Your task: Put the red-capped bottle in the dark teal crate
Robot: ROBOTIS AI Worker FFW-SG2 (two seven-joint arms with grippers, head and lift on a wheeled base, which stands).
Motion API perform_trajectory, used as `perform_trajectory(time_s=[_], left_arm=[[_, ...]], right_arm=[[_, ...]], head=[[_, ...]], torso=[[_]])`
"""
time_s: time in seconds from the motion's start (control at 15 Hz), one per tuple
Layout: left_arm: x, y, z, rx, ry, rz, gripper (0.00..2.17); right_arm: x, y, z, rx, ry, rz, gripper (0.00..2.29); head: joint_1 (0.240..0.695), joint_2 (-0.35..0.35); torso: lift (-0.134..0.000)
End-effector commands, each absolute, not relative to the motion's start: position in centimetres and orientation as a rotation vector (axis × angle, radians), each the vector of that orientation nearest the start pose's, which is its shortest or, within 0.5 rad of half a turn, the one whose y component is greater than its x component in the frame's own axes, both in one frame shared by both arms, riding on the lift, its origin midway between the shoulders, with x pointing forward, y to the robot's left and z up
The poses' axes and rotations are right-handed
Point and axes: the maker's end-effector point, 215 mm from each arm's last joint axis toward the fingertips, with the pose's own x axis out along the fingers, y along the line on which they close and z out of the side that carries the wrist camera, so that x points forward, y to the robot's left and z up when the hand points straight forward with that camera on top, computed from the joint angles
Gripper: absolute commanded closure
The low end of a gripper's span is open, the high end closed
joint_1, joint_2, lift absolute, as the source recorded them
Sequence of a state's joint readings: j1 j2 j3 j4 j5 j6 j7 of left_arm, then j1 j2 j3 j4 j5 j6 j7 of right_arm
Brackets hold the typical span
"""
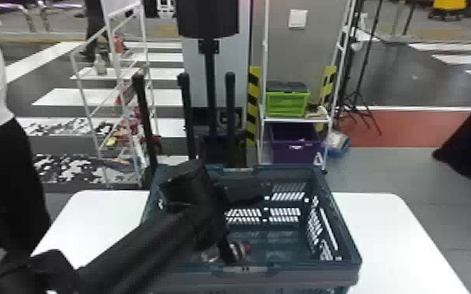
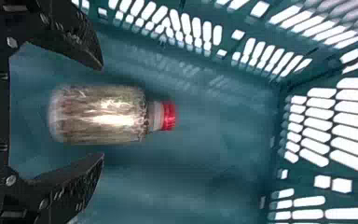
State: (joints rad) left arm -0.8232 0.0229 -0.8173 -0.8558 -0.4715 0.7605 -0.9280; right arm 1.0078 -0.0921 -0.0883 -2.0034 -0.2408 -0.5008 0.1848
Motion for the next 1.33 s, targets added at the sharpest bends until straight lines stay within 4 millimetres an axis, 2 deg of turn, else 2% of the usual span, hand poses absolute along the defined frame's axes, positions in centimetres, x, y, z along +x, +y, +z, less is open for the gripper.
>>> perform_trajectory(time_s=[0.0,0.2,0.33,0.47,0.53,0.6,0.67,0.73,0.8,0.93,1.0,1.07,1.13,1.2,1.27], left_arm=[[61.6,5.3,-44.4,0.852,0.922,-0.884,0.03],[63.1,6.1,-39.0,0.721,0.822,-0.834,0.04],[63.9,8.3,-34.1,0.628,0.678,-0.793,0.04],[63.9,10.5,-29.1,0.503,0.532,-0.738,0.04],[63.4,12.8,-26.3,0.397,0.446,-0.690,0.04],[62.2,15.6,-24.4,0.293,0.385,-0.635,0.04],[60.9,18.2,-23.0,0.219,0.323,-0.570,0.04],[58.8,22.0,-21.8,0.142,0.266,-0.485,0.04],[56.3,26.0,-21.3,0.071,0.214,-0.387,0.04],[51.4,31.2,-20.4,0.063,0.102,-0.209,0.04],[48.4,33.6,-21.0,0.044,0.079,-0.125,0.04],[45.3,36.1,-22.3,0.028,0.068,-0.034,0.04],[42.2,37.4,-25.3,0.021,0.113,0.035,0.04],[39.6,38.8,-26.2,0.039,0.069,0.095,0.04],[37.3,39.4,-26.7,0.015,0.008,0.125,0.04]], right_arm=[[26.2,-26.5,-38.2,0.085,0.057,0.085,0.15],[26.3,-26.8,-38.3,0.081,0.067,0.081,0.14],[26.4,-26.9,-38.3,0.079,0.070,0.080,0.14],[26.6,-26.8,-38.4,0.077,0.081,0.084,0.14],[26.6,-26.8,-38.4,0.076,0.083,0.084,0.14],[26.7,-26.7,-38.4,0.075,0.086,0.087,0.14],[26.8,-26.7,-38.2,0.072,0.085,0.089,0.14],[26.8,-26.7,-38.3,0.071,0.091,0.091,0.14],[26.9,-26.7,-38.4,0.069,0.094,0.093,0.14],[27.1,-26.6,-38.3,0.067,0.097,0.100,0.14],[27.1,-26.6,-38.2,0.066,0.096,0.101,0.14],[27.2,-26.5,-38.1,0.066,0.093,0.104,0.14],[27.3,-26.5,-38.3,0.060,0.100,0.112,0.14],[27.5,-26.4,-38.3,0.059,0.103,0.115,0.14],[27.8,-26.2,-38.2,0.058,0.105,0.121,0.14]], head=[[0.499,0.000],[0.499,0.000],[0.499,0.000],[0.499,0.000],[0.499,0.000],[0.499,0.000],[0.499,0.000],[0.499,0.000],[0.499,0.000],[0.499,0.000],[0.499,0.000],[0.499,0.000],[0.499,0.000],[0.499,0.000],[0.499,0.000]], torso=[[0.000],[0.000],[0.000],[0.000],[0.000],[0.000],[0.000],[0.000],[0.000],[0.000],[0.000],[0.000],[0.000],[0.000],[0.000]])
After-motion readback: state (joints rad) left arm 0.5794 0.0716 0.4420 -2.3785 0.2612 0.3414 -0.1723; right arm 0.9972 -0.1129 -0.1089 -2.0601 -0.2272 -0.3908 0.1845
